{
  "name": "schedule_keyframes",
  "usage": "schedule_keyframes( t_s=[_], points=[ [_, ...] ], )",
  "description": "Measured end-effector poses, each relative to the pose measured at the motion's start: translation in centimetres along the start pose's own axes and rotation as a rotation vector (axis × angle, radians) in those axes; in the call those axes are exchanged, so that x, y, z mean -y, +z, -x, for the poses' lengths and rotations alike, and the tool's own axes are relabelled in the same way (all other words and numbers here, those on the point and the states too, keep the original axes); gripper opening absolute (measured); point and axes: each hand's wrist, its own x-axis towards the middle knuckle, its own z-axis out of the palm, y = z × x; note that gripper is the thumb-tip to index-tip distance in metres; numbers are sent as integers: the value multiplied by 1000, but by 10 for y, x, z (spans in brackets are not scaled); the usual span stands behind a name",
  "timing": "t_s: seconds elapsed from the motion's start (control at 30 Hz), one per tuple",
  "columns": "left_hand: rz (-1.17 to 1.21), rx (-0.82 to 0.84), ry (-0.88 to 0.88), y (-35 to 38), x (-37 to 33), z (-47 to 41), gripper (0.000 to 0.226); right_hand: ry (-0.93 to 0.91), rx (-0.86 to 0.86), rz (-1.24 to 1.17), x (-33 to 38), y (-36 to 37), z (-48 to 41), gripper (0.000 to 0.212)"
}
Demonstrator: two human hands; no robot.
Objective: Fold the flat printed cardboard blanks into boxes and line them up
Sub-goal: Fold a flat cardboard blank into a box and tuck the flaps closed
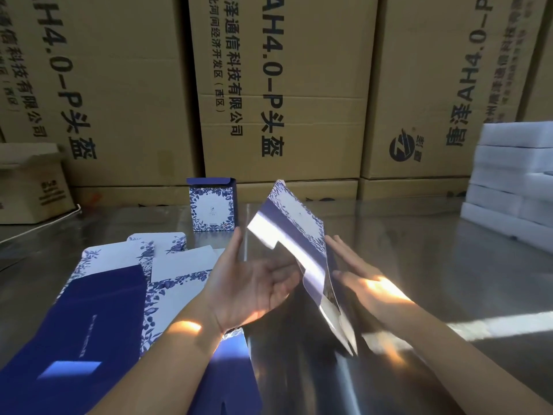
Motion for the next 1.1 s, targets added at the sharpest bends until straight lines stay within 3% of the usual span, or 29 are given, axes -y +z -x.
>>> schedule_keyframes(
  t_s=[0.13,0.3,0.47,0.73,0.97,1.1],
  points=[
    [-121,83,53,-3,1,-1,86,-69,18,69,0,5,4,56],
    [-131,-24,80,7,8,-1,44,-110,68,157,-1,7,6,55],
    [-151,-104,60,5,10,-5,69,-121,66,181,-3,10,5,54],
    [-252,-92,123,-2,9,-9,67,-127,98,194,-2,11,6,53],
    [-229,51,54,-1,7,-6,99,-163,89,72,2,11,9,55],
    [-300,50,73,2,10,-5,91,-179,40,21,3,9,8,57]
  ],
)
